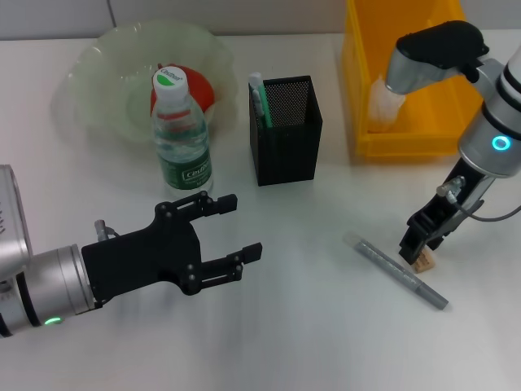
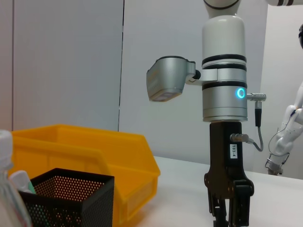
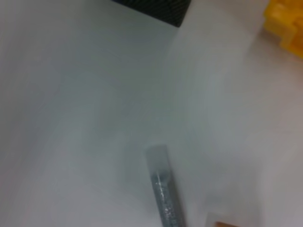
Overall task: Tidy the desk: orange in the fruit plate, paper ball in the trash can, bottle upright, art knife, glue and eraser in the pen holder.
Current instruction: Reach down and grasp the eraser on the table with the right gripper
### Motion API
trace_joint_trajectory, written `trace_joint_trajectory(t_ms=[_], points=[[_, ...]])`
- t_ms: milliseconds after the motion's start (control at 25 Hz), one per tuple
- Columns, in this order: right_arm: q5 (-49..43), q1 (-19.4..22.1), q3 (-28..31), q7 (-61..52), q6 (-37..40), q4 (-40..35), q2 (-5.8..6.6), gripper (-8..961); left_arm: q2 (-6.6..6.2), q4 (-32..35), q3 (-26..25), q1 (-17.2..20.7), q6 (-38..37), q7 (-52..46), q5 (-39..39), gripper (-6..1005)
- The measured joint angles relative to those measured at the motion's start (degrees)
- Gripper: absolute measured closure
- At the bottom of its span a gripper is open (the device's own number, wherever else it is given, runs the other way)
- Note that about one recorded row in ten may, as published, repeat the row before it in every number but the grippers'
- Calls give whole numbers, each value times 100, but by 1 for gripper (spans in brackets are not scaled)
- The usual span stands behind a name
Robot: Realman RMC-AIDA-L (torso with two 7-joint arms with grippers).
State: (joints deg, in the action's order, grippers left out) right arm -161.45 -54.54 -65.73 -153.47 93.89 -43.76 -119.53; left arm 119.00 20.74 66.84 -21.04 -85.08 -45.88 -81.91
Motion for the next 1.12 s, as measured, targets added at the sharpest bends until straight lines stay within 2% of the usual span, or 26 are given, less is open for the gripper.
trace_joint_trajectory(t_ms=[320,1120], points=[[61,-102,-273,-25,-95,214,0,511,-3,0,-29,-5,4,0,0,248],[60,-100,-344,-34,-100,218,8,527,0,0,-44,-33,64,0,0,249]])
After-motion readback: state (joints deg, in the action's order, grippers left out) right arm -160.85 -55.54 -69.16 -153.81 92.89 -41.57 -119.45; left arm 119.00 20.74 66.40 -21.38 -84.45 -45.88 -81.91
